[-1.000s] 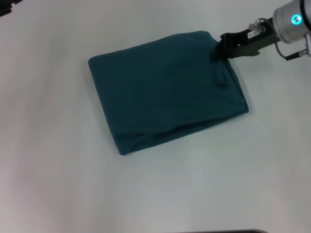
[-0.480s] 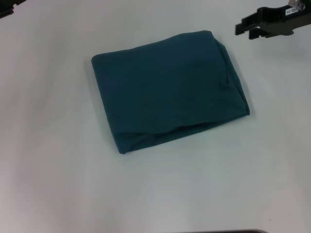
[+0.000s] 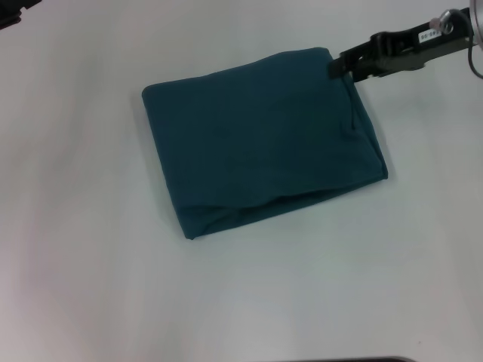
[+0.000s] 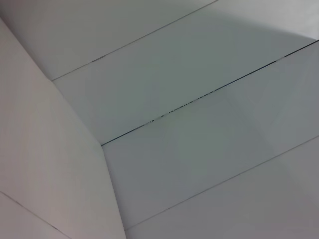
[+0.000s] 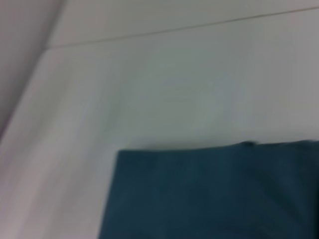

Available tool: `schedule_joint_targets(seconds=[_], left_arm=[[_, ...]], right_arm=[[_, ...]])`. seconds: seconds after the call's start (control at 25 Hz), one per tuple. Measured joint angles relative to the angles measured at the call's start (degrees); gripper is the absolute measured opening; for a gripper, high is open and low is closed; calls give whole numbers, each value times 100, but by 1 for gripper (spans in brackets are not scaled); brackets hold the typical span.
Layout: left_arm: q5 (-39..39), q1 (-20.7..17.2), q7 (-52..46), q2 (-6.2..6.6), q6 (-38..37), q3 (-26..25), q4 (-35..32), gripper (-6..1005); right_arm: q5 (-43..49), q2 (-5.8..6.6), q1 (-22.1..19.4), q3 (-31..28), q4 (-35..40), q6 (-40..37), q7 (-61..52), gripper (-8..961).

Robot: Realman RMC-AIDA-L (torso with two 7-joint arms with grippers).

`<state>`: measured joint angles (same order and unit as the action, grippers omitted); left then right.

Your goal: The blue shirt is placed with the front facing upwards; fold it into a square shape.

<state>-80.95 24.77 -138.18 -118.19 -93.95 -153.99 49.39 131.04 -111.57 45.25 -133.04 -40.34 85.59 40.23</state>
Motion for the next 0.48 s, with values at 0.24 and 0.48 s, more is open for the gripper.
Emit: schedule_joint_targets(seconds=[0.24,0.48], left_arm=[[-10,-37,0,7,1,-11,1,931],[-21,-18,2,6,15,-3,1,925]], right_arm=[[-251,67,-139,-99,116,687,-14,640],[-138,52,-154,-84,578,632,-189,641]])
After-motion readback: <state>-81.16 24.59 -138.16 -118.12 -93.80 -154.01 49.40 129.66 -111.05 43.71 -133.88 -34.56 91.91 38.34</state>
